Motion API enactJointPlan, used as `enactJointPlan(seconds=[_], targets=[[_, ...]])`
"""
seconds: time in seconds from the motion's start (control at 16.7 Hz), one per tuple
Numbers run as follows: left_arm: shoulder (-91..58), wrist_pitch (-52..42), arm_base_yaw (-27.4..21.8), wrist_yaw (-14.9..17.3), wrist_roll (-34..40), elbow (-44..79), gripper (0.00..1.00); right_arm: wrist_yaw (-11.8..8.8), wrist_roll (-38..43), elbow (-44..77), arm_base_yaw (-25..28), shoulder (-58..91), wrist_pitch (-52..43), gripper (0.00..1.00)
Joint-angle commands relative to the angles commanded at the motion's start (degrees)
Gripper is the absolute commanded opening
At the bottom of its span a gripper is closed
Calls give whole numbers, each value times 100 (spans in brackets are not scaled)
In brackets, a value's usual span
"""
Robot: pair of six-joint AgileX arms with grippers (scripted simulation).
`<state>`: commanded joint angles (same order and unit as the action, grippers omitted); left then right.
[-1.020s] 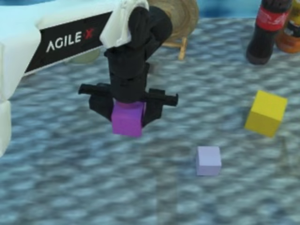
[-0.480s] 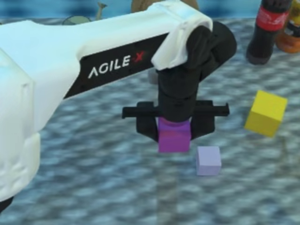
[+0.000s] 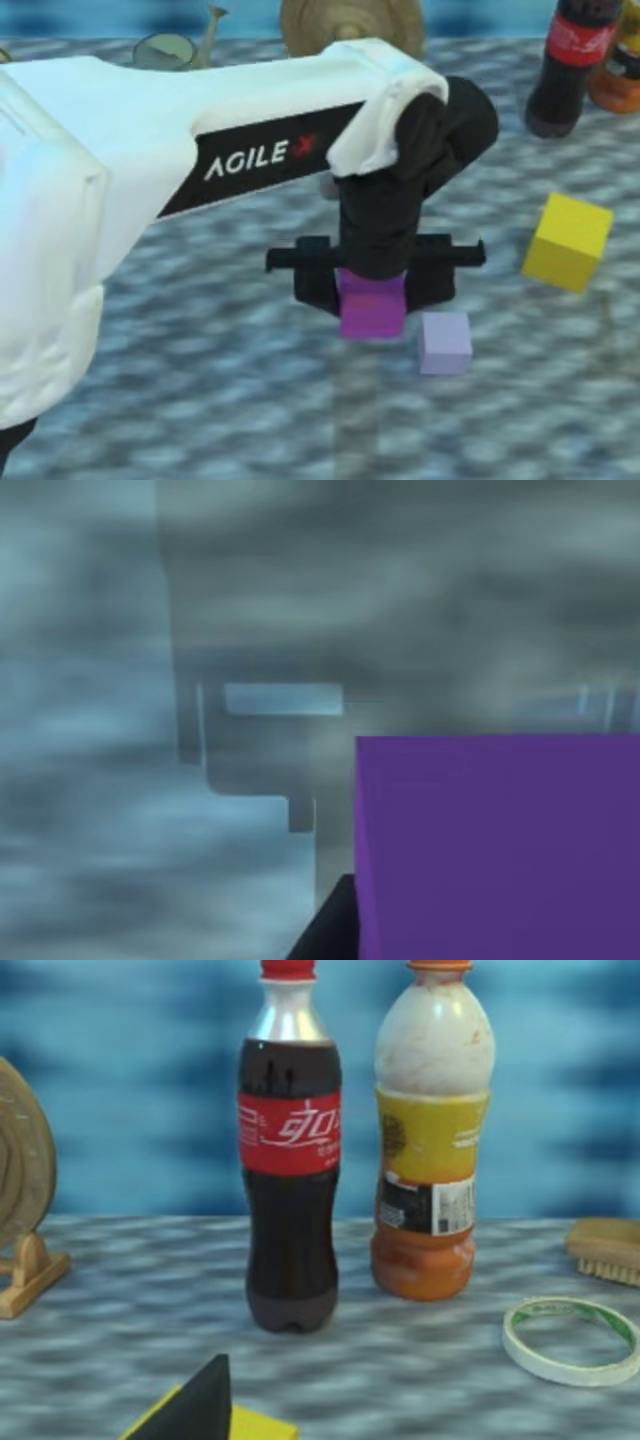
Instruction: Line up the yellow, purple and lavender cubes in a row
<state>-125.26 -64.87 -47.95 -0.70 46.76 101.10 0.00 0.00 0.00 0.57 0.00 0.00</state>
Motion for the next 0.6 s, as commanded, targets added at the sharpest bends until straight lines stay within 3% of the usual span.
enactJointPlan(seconds=[0.24,0.48,0.6], targets=[[-193,713,5,2,-2,-525,0,0,0,0,0,0,0,100],[-213,762,3,1,-2,-568,0,0,0,0,0,0,0,100],[-213,762,3,1,-2,-568,15,0,0,0,0,0,0,100]])
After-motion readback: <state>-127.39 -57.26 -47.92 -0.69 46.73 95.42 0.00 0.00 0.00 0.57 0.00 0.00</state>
